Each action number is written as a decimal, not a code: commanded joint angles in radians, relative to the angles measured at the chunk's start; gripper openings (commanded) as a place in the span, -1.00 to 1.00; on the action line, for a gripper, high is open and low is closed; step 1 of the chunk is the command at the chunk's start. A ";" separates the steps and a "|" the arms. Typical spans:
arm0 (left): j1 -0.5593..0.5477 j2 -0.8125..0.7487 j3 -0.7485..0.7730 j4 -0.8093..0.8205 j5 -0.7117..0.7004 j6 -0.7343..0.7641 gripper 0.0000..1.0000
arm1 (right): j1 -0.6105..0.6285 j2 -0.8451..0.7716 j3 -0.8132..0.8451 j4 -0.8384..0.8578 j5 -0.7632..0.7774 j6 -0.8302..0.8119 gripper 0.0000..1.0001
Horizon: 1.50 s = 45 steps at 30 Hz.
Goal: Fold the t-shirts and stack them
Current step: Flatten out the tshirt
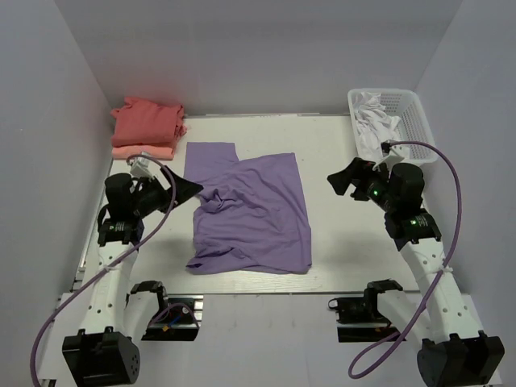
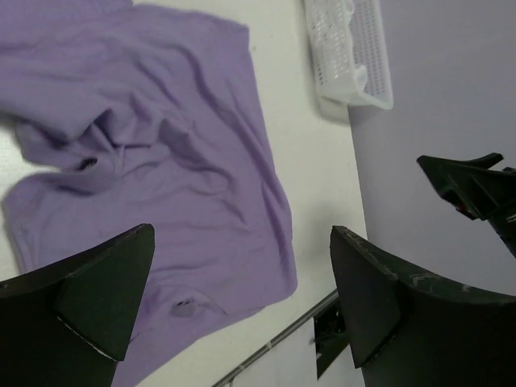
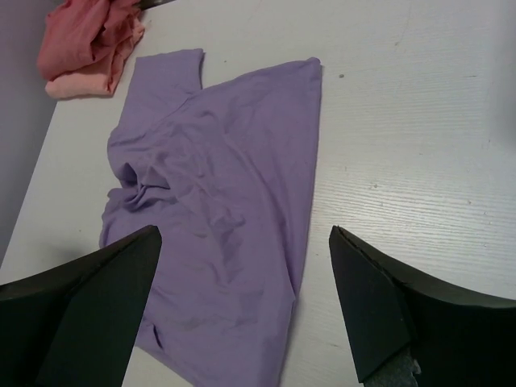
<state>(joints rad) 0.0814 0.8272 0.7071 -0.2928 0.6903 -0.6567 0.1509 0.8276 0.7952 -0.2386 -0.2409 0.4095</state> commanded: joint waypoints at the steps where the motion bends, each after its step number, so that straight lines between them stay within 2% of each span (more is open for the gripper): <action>1: 0.003 0.004 -0.043 -0.075 0.012 -0.006 1.00 | 0.001 0.005 -0.004 0.010 -0.040 0.003 0.81; 4: -0.011 0.004 -0.101 -0.100 -0.034 0.005 1.00 | 0.001 0.014 -0.022 0.012 -0.060 0.000 0.81; 5: -0.011 0.013 -0.138 -0.063 -0.034 0.005 1.00 | -0.001 0.036 -0.027 0.016 -0.069 -0.006 0.81; 7: -0.020 0.039 -0.165 0.007 0.035 -0.018 1.00 | 0.004 0.065 -0.054 0.042 -0.156 0.000 0.81; 8: -0.020 0.088 -0.187 0.102 0.128 -0.032 1.00 | 0.004 0.126 -0.068 0.068 -0.196 -0.001 0.81; 9: -0.020 0.113 -0.187 0.144 0.156 -0.041 1.00 | 0.010 0.149 -0.082 0.087 -0.327 0.003 0.81; 12: -0.029 0.189 -0.198 0.215 0.151 -0.057 1.00 | 0.044 0.237 -0.112 0.171 -0.383 0.031 0.81; 15: -0.075 0.266 -0.167 0.215 0.063 -0.034 1.00 | 0.114 0.315 -0.075 0.164 -0.312 0.009 0.81; 16: -0.106 0.291 -0.138 0.215 0.019 -0.024 1.00 | 0.131 0.353 -0.061 0.118 -0.241 -0.015 0.81; 23: -0.247 0.487 -0.028 0.106 -0.211 0.039 1.00 | 0.274 0.583 0.047 0.085 -0.109 -0.008 0.81; 27: -0.291 0.633 0.032 0.052 -0.311 0.048 1.00 | 0.314 0.705 0.111 0.032 0.015 -0.008 0.81; 30: -0.314 0.681 0.080 0.031 -0.383 0.057 1.00 | 0.329 0.789 0.171 -0.010 0.109 -0.005 0.81; 36: -0.315 0.797 0.158 0.041 -0.393 0.075 1.00 | 0.334 0.950 0.315 -0.048 0.192 0.005 0.81; 37: -0.315 0.853 0.196 0.050 -0.384 0.098 1.00 | 0.332 1.019 0.347 -0.070 0.234 0.024 0.81; 38: -0.315 0.854 0.218 0.050 -0.383 0.098 1.00 | 0.332 1.019 0.387 -0.070 0.267 0.025 0.81; 39: -0.315 0.922 0.245 0.037 -0.394 0.098 1.00 | 0.329 1.056 0.409 -0.096 0.311 0.034 0.81; 42: -0.302 1.091 0.389 -0.028 -0.384 0.132 1.00 | 0.326 1.157 0.544 -0.164 0.386 0.023 0.81; 45: -0.302 1.190 0.529 -0.049 -0.383 0.155 1.00 | 0.316 1.265 0.691 -0.212 0.420 0.015 0.81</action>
<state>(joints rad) -0.2287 1.8999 1.1847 -0.2909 0.3756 -0.5732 0.4828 2.0052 1.3991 -0.3687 0.0719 0.4301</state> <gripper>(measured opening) 0.995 0.905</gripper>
